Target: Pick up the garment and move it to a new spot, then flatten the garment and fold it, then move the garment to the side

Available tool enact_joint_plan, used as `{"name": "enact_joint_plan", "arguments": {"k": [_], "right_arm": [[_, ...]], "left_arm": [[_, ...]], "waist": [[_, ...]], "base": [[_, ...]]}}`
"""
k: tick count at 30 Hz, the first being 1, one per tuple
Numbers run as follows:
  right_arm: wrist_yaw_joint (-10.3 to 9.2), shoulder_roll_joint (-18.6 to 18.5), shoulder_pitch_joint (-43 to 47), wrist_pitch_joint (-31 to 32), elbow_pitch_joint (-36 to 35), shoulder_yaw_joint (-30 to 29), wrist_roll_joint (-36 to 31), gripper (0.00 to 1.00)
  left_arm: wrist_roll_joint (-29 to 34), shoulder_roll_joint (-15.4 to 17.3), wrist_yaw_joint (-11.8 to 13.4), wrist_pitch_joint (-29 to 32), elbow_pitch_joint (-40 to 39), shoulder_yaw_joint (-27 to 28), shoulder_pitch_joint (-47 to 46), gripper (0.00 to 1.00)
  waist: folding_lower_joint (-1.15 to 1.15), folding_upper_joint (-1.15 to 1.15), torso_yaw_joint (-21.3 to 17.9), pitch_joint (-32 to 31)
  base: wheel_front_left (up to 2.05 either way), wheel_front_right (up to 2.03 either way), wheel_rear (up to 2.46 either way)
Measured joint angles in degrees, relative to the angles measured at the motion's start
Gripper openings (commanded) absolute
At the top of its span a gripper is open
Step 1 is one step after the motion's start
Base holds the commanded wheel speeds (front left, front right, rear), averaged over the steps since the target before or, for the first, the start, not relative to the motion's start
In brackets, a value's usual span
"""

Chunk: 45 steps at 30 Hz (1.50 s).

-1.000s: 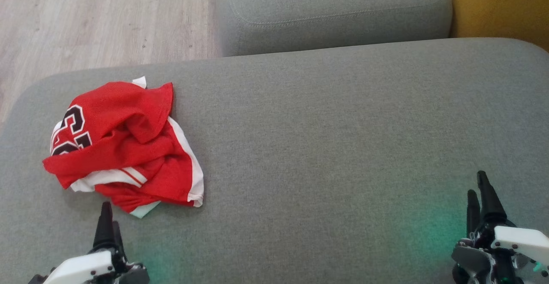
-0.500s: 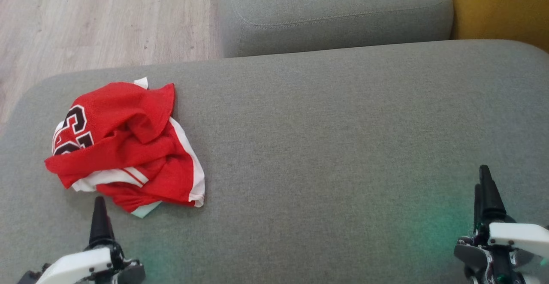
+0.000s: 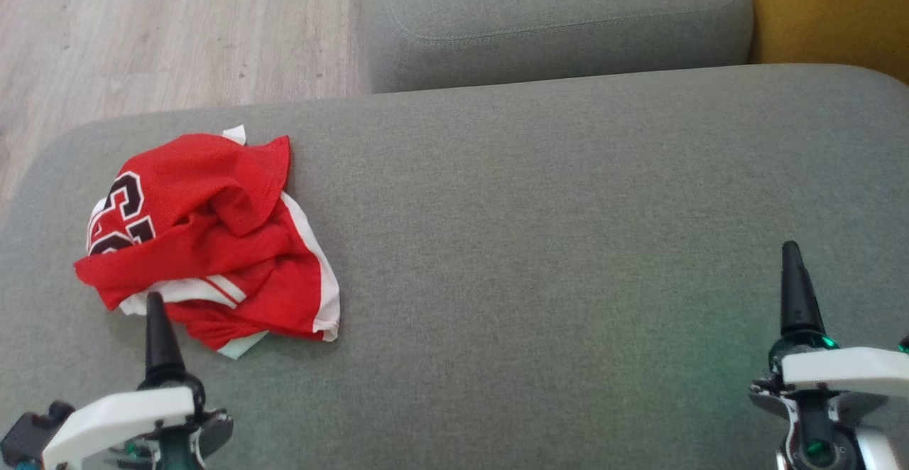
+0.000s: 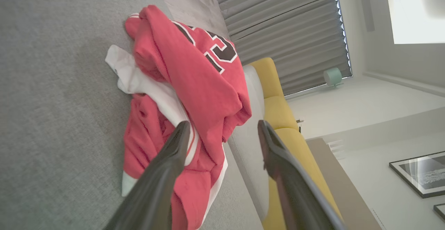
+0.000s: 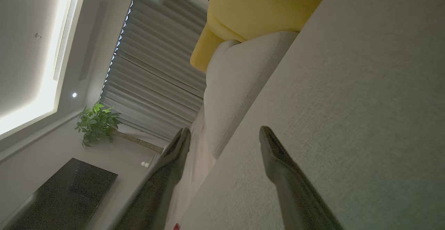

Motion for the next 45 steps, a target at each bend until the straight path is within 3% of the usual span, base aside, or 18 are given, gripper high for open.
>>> {"name": "enact_joint_plan", "arguments": {"k": [14,32,45], "right_arm": [[0.00,-0.02,0.04,-2.45,-3.19,3.64,-15.08,1.00],[0.00,-0.04,0.14,-5.05,-3.04,7.28,-32.05,1.00],[0.00,-0.08,0.16,-7.62,-3.67,8.73,-46.36,1.00]], "left_arm": [[19.49,0.04,2.45,-2.10,-5.01,-7.38,-0.11,1.00],[36.41,2.36,3.55,-4.92,-2.88,-17.25,-1.17,1.00],[49.02,5.94,8.62,-7.59,-0.90,-27.24,-4.63,1.00]], "waist": [[0.00,0.00,-0.16,0.22],[0.00,0.00,-0.36,-0.11],[0.00,0.00,-0.27,-0.27]], "base": [[0.00,0.00,0.00],[0.00,0.00,0.00],[0.00,0.00,0.00]]}}
